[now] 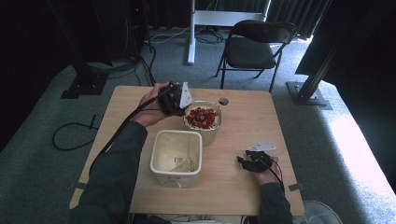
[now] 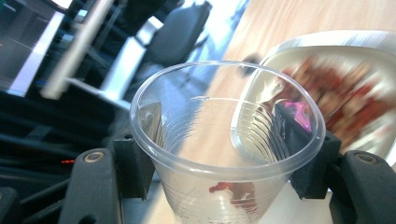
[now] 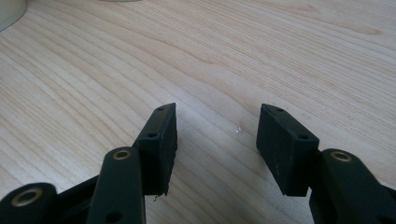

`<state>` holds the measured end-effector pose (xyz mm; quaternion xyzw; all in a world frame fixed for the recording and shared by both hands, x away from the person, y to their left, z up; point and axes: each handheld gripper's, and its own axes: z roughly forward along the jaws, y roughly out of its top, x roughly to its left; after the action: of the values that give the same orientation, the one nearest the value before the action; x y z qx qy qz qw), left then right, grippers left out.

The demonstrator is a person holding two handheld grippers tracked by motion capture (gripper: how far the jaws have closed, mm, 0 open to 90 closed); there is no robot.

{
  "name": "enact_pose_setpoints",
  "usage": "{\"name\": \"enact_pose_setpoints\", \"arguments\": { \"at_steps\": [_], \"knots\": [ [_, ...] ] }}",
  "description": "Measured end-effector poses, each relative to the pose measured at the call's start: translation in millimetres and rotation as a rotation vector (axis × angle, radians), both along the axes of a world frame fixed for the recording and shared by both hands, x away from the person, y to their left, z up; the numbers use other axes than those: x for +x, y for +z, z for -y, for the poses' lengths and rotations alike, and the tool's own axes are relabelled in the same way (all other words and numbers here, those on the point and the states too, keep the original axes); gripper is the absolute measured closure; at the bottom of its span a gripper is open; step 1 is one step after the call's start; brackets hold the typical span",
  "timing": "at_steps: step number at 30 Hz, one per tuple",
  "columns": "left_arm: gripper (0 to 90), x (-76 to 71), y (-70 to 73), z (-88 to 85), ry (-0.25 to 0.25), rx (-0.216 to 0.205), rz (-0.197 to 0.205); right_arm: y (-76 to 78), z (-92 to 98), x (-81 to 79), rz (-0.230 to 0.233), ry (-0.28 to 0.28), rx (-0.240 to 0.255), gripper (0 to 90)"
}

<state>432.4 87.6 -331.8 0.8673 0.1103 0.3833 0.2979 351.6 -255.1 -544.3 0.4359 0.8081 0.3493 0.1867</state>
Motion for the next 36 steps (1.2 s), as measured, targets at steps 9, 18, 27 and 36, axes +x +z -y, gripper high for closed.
{"name": "enact_pose_setpoints", "arguments": {
  "at_steps": [9, 18, 27, 36],
  "knots": [
    [36.2, 7.3, 15.7, -17.5, -0.047, -0.271, -0.173, 0.0, 0.0, 0.1, 0.001, 0.001, -0.001, 47.2],
    [35.8, -1.2, 16.8, -20.5, -0.031, -0.262, -0.164, 0.0, 0.0, 0.0, 0.001, 0.001, -0.001, 47.2],
    [33.9, -50.2, 25.6, -48.4, -0.062, -0.409, -0.241, 0.1, -0.1, -0.2, 0.0, 0.0, -0.001, 47.2],
    [31.2, -96.2, -14.0, -69.4, -0.07, -0.448, -0.354, 0.0, -0.5, -0.4, 0.001, -0.002, 0.0, 47.2]
  ]
}}
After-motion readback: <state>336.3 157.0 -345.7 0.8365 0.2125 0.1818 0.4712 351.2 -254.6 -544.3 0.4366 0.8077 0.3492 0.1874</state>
